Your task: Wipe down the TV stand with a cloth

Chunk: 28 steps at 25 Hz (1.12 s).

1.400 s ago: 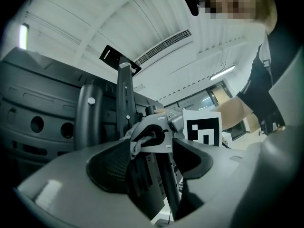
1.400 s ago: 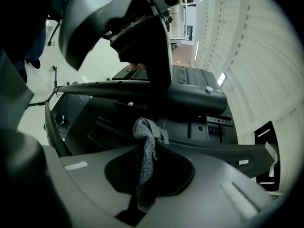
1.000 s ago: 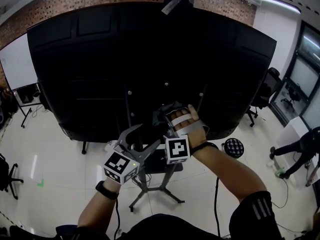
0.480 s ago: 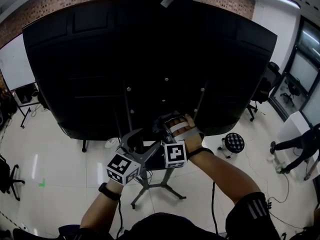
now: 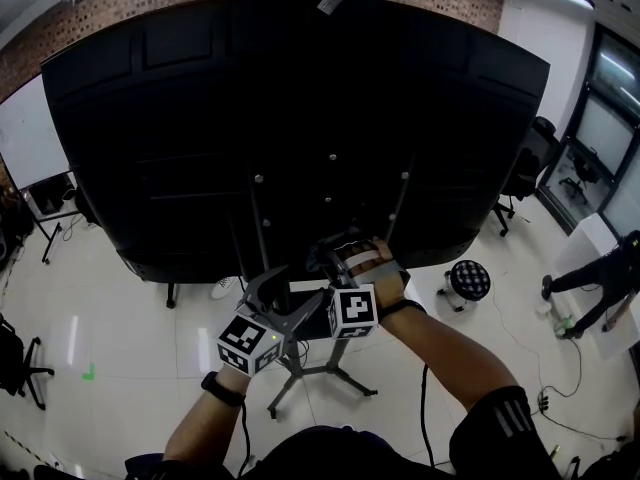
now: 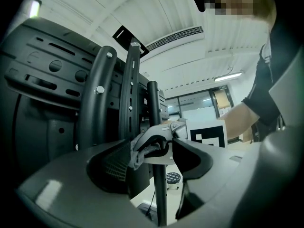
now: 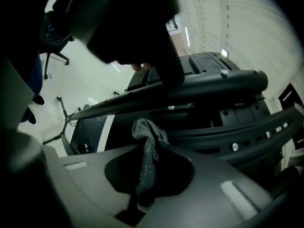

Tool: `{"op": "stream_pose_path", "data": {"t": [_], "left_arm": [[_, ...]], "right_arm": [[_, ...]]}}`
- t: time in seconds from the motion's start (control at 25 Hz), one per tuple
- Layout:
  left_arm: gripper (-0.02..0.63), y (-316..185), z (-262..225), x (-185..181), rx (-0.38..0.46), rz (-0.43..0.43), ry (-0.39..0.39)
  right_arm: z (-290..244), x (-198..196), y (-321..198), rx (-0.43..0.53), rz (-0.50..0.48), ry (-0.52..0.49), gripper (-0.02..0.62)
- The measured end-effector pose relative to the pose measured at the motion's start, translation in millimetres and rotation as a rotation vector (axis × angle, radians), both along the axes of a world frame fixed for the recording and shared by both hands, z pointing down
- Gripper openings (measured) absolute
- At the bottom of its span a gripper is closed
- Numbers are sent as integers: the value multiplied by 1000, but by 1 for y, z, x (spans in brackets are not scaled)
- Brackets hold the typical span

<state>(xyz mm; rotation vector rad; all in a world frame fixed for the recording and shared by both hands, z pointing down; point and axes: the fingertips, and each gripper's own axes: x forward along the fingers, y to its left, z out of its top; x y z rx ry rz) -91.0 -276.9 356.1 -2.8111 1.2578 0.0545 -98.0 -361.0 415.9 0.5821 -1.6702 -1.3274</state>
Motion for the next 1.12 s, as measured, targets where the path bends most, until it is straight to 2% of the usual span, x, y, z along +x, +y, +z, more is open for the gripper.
{"op": "stream_pose_path", "data": {"t": [0.12,0.2,0.4,0.68,0.84,1.12], "left_arm": [[302,5,-5,0,14,15,-3],[301,8,-10,0,28,26,-3],[302,20,-36,13,92,56,3],[301,30,-79,50,187,89,17],[298,27,-102,77,216,101,10],[298,8,-116,118,252,105,-38]], "right_arm": [[-16,2,13,-69,-5,-130,20],[-30,6,21,-78,-12,-201,20],[-92,22,46,-38,-20,-381,20],[-187,80,56,53,-11,-582,20],[-222,119,52,106,4,-623,20],[-230,166,4,133,27,-616,20]]}}
